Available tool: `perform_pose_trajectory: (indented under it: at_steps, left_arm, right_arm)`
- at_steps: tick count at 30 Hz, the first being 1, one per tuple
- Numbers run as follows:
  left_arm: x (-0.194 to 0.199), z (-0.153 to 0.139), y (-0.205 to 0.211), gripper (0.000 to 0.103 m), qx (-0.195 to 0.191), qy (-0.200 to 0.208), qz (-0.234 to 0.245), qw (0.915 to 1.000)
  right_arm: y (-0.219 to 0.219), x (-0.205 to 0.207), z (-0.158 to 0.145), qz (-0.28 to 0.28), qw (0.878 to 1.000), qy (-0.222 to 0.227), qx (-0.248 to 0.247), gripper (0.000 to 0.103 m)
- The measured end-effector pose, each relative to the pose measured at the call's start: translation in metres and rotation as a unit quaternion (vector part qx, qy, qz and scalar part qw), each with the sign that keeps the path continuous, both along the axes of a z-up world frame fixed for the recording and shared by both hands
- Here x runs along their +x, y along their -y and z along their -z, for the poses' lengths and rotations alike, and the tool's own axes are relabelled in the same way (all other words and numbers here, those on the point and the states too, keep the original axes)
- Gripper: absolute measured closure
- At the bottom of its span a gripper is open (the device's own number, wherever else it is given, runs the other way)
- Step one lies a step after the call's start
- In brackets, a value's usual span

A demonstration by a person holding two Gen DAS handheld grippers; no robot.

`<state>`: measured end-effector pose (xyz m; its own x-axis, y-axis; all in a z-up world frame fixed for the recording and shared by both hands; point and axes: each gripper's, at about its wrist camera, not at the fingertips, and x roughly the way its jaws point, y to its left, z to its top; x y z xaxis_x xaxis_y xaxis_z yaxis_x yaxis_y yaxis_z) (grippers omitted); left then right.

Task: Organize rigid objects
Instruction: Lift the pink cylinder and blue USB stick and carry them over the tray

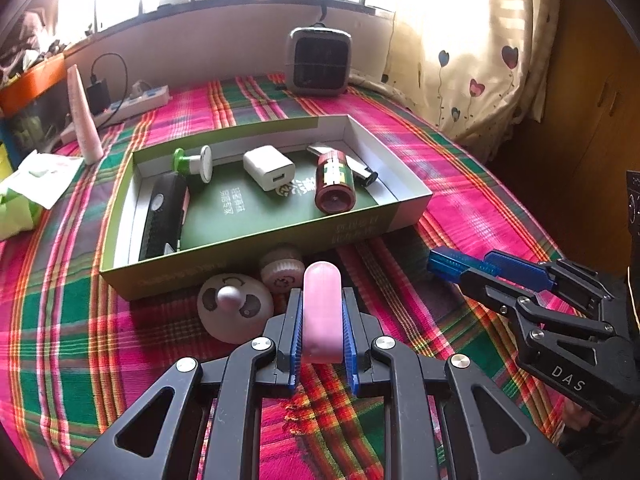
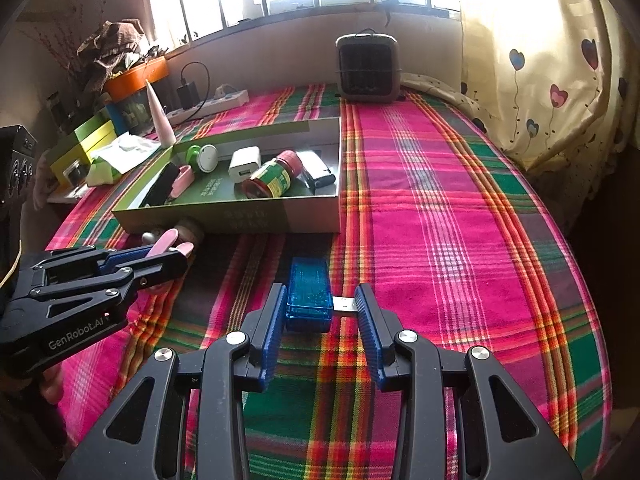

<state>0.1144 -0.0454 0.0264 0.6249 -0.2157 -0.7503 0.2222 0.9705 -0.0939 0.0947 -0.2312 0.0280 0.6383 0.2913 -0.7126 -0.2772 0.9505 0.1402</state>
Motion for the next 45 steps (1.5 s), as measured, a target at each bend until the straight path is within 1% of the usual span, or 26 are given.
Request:
perform_pose_trajectory:
  at_steps: [15,28,36,45]
  left_arm:
    - [-0.005,-0.022,-0.010,0.086,-0.004,0.024,-0.006,0.9997]
    - [0.004,-0.032,-0.021,0.086,-0.006,0.033,-0.019,0.9993]
    - [0.017,-0.034,-0.028,0.086,-0.006,0.034,-0.024,0.9991]
    - [0.036,-0.032,-0.035,0.086,-0.004,0.032,-0.033,0.9989]
  right_arm:
    - [-0.003,-0.003,-0.022,-0.005,0.999,0.032,0.001,0.066]
    - [-0.015,0.006,-0.036,-0.020,0.999,0.050,-0.004,0.066]
    - [-0.022,0.019,-0.045,-0.029,0.998,0.059,-0.006,0.066]
    - [-0.032,0.043,-0.051,-0.038,0.997,0.062,-0.008,0.066]
